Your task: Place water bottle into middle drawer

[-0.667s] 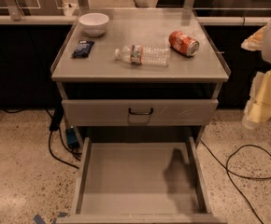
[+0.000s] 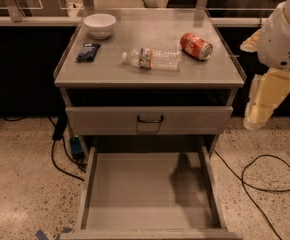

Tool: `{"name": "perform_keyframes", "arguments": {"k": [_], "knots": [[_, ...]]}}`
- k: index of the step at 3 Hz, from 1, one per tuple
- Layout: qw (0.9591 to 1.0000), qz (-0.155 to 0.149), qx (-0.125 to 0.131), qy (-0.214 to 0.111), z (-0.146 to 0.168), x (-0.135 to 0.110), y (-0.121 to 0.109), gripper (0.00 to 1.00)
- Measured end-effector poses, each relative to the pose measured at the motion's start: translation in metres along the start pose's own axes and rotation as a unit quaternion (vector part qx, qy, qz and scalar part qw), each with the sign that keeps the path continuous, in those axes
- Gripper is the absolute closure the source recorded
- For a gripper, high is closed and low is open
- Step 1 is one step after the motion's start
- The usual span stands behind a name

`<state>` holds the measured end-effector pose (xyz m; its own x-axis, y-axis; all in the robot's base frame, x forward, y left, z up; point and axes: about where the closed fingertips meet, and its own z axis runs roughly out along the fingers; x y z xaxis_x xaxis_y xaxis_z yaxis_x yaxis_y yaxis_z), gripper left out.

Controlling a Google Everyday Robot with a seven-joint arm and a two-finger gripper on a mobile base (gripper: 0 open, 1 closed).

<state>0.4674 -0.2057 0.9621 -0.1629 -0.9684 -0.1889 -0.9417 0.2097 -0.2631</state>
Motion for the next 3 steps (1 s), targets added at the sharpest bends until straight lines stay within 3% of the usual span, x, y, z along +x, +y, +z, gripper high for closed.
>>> {"name": "perform_keyframes", "arguments": {"k": [1,2,3], "knots": [[0.9993,-0.038,0.001,-0.007,0.028,-0.021,-0.038,0.00],[0.9973,-0.071,0.020,-0.008,0.045,-0.042,-0.075,0.00],[0.9967,-0.079,0.009,-0.014,0.083,-0.057,-0.133,0.00]]}}
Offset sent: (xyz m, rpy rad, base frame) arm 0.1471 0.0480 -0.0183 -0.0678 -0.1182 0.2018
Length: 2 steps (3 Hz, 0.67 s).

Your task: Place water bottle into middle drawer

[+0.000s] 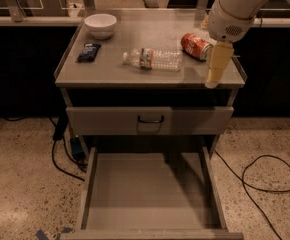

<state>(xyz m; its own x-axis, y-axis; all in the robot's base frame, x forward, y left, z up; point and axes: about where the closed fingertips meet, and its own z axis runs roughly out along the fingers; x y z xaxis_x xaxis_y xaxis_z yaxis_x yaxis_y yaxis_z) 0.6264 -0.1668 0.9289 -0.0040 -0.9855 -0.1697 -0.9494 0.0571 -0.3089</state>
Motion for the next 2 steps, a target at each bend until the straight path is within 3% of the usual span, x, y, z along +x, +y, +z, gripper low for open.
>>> {"name": "perform_keyframes", "arguments": {"k": [1,2], "knots": [[1.0000,-0.001,0.000,0.000,0.001,0.000,0.000,0.00],[0.9999,-0.016,-0.003,-0.002,0.024,-0.009,-0.018,0.00]]}}
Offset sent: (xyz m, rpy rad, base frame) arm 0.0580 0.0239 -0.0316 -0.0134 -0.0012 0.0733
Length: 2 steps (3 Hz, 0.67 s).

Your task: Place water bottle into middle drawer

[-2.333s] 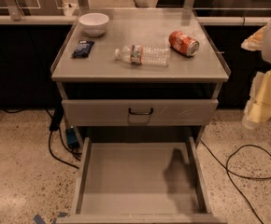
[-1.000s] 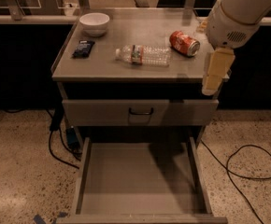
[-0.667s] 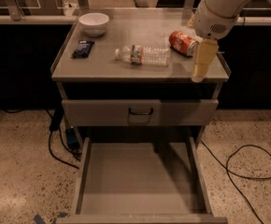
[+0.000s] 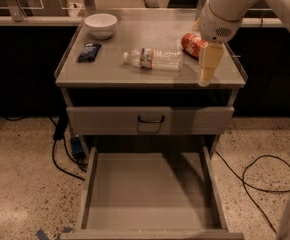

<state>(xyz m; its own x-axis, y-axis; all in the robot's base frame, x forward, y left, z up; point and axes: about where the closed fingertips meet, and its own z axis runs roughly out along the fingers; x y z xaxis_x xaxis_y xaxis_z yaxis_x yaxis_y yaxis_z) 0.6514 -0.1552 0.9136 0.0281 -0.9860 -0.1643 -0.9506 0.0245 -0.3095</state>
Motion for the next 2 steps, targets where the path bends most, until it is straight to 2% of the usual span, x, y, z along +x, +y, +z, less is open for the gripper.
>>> {"name": "perform_keyframes", "arguments": {"k": [2], "knots": [[0.9981,-0.052,-0.019,-0.028,0.058,-0.030,-0.052,0.00]]}}
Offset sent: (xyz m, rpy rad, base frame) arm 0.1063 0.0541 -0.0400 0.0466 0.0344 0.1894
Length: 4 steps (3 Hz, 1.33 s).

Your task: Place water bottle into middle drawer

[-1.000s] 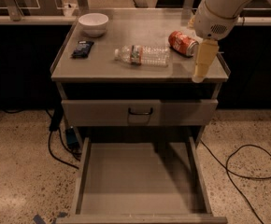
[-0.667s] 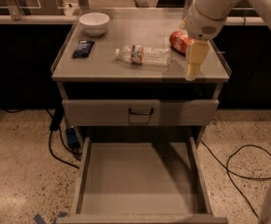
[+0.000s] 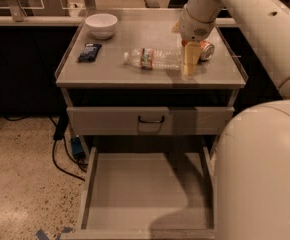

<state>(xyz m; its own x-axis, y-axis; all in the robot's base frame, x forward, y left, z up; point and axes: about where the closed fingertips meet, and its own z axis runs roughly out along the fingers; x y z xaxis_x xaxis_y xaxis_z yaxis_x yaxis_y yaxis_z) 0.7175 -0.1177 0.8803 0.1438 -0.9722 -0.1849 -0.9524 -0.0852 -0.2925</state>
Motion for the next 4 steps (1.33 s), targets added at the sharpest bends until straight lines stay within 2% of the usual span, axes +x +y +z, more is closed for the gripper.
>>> {"name": "perform_keyframes", "arguments": {"k": [1,2,3,4], "knots": [[0.9995,-0.015,-0.014,-0.026,0.023,-0.012,-0.015,0.00],[0.9982,-0.020,-0.033,-0.047,0.044,-0.021,-0.020,0.00],[0.9973,-0.014,-0.050,-0.050,0.067,-0.033,-0.024,0.00],[0.9975,-0.014,-0.045,-0.053,0.073,-0.036,-0.029,0.16]]}}
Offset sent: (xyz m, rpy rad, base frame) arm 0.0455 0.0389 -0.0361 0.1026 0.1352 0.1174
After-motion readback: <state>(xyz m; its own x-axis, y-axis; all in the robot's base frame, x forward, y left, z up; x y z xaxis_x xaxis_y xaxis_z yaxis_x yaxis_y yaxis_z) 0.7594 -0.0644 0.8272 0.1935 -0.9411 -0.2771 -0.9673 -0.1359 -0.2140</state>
